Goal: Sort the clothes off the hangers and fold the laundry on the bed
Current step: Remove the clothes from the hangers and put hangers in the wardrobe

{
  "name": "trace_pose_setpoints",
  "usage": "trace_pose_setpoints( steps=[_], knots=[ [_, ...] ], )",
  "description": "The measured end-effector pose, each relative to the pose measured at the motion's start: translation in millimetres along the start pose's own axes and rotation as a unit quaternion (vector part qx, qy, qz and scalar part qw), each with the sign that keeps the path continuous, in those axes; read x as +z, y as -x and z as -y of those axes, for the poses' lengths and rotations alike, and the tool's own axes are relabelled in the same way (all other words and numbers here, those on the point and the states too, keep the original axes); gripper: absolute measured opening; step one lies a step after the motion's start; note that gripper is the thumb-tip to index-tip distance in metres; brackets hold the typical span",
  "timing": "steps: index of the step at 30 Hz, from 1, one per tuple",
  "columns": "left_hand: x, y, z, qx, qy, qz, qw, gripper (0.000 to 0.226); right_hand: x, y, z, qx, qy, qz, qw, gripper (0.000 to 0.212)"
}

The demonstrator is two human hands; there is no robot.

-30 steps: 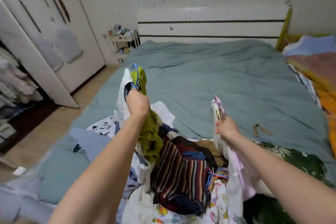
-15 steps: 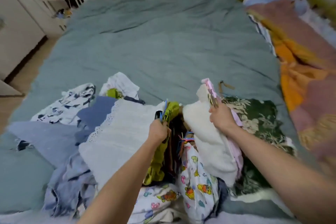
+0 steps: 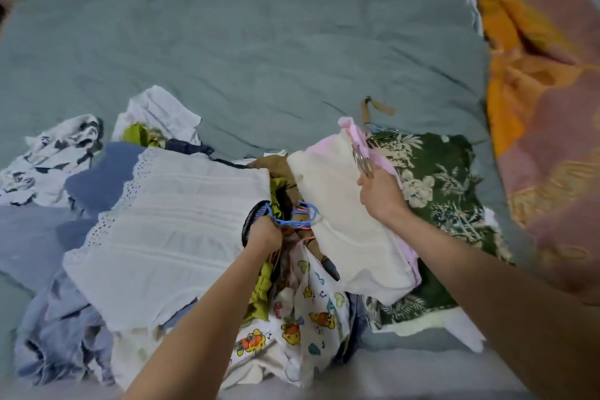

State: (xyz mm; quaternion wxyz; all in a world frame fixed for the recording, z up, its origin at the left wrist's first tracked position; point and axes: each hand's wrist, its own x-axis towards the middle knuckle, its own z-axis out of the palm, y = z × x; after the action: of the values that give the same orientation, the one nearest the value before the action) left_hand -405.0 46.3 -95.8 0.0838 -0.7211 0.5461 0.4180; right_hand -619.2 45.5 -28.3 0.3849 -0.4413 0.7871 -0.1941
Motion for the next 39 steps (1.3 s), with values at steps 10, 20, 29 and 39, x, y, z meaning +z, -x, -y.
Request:
trace_pose_setpoints(
  steps=[10, 20, 29, 39],
  knots=[
    [-35, 24, -2, -0.036, 0.274, 0.055, 0.959, 0.022, -24, -11, 12, -0.008, 0.055, 0.037, 0.998, 0.025],
    [-192, 119, 30, 0.087, 0.546, -0.018, 0.833, 0.014, 12, 40, 169, -0.083, -0.164, 0.153, 0.971, 0.019],
    [-300, 228, 193, 0.168, 0.643, -0.195, 0.722, 0.01, 107, 163, 307, -0.15, -0.289, 0.288, 0.901, 0.024],
    [-372, 299, 388, 0.185, 0.655, -0.21, 0.702, 0.015, 271, 297, 426, -0.205, -0.216, 0.279, 0.913, 0.025]
  ],
)
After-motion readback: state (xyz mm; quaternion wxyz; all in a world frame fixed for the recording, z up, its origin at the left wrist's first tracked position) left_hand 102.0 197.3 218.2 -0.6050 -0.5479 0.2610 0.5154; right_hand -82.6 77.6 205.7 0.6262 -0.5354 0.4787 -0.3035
